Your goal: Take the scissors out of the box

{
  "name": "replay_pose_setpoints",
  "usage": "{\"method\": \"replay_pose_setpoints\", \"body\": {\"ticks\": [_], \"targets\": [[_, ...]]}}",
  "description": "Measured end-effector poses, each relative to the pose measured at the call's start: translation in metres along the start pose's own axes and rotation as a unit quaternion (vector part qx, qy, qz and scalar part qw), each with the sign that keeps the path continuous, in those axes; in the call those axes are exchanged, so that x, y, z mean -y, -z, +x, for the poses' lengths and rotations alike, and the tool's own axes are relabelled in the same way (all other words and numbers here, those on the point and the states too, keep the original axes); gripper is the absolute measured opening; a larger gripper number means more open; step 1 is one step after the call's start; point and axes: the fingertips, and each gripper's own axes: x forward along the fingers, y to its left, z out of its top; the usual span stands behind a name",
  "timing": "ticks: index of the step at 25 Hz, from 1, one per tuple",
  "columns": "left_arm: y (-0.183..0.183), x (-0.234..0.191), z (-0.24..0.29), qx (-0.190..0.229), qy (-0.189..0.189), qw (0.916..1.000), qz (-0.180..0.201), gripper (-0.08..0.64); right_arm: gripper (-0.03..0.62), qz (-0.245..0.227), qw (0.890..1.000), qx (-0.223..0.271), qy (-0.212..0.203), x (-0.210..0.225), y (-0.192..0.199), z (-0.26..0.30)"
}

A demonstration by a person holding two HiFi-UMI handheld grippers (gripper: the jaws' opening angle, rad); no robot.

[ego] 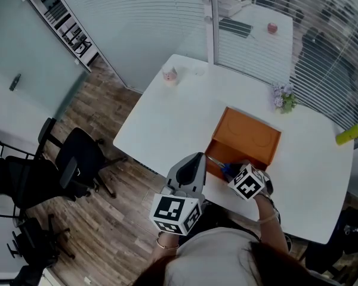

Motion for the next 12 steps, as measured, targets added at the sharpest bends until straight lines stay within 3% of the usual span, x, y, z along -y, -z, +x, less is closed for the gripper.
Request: {"method": "replay_pose_setpoints", "body": {"ticks": [12], "targets": [[0.0004, -0.0055, 0.0069, 0.000, -0.003, 1.0000, -0.005, 0.020, 0.153, 0.001, 0.999, -0.032, -0.013, 0.0020, 0.0048, 0.0083]]}}
